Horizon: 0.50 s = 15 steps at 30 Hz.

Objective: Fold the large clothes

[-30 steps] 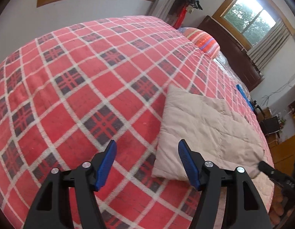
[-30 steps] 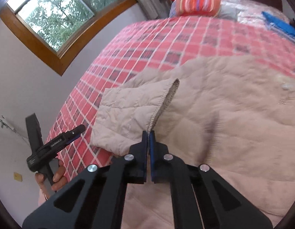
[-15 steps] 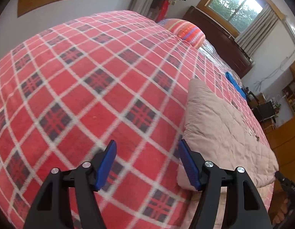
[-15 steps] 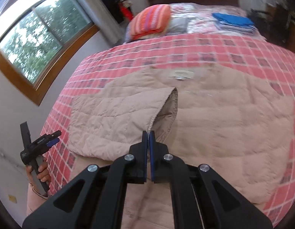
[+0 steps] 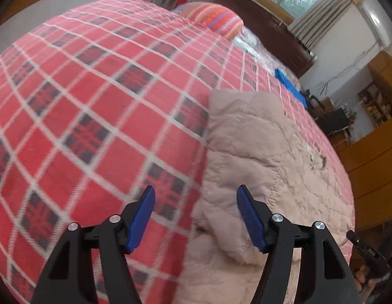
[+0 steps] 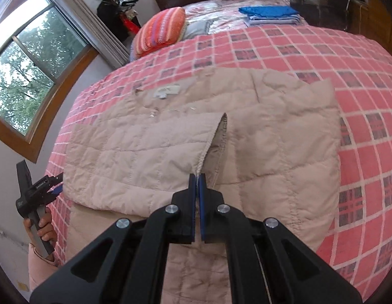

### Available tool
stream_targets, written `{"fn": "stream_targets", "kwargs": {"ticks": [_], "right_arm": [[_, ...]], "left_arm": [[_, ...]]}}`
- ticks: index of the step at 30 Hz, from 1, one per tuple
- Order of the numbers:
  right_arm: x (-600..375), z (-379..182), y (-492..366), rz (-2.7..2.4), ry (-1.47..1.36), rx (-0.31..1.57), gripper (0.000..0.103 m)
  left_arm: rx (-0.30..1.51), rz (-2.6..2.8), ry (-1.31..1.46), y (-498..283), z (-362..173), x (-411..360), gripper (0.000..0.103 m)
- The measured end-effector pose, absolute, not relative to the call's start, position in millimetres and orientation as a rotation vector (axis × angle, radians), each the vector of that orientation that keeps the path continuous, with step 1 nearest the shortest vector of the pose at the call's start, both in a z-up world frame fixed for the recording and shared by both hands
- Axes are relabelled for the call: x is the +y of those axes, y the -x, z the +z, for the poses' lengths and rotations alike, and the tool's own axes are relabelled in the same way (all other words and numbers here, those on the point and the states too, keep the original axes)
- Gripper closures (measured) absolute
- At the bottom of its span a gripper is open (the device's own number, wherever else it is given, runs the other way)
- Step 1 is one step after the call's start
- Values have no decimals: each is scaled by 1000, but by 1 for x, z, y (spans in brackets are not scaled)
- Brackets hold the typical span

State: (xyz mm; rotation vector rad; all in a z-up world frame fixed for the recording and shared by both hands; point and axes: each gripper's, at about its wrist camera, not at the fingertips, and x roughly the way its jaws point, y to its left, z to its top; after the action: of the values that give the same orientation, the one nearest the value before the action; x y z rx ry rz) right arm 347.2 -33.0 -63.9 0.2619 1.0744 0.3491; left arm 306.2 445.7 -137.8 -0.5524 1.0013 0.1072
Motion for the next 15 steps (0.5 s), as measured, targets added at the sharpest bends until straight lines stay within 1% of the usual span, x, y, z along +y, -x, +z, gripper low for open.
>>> {"fn": "stream_targets", "kwargs": {"ticks": [3,4,6,7,8,9,10,11,13,15], "right_arm": [[-35,-74,-348,333,-242,1103,100],[-37,-77,-347,335,-252,1114,96],[-42,-78,-346,336,-275,1118,93],[-46,-77,-344,343,-299,1119,79],[-50,-75,-343,349,-322,1114,58],[-52,-74,-342,349,-333,1109,50],[-54,-72,-341,344,-334,1101,46],[-53,-71,-341,345,-329,1100,52],[-51,-73,-343,371,-341,1112,58],[-42,-79,-347,377,-343,1139,58]], "left_arm": [[1023,121,514,-313,-144,435,39],[1028,119,511,-314,-146,433,40],[1026,104,525,-312,-145,431,42],[1021,91,532,-311,-144,431,42],[1013,77,534,-310,-142,431,42],[1008,71,533,-311,-140,431,42],[1007,71,532,-312,-140,431,40],[1010,71,537,-313,-140,432,40],[1022,79,550,-316,-142,432,39],[1030,89,555,-319,-144,431,38]]}}
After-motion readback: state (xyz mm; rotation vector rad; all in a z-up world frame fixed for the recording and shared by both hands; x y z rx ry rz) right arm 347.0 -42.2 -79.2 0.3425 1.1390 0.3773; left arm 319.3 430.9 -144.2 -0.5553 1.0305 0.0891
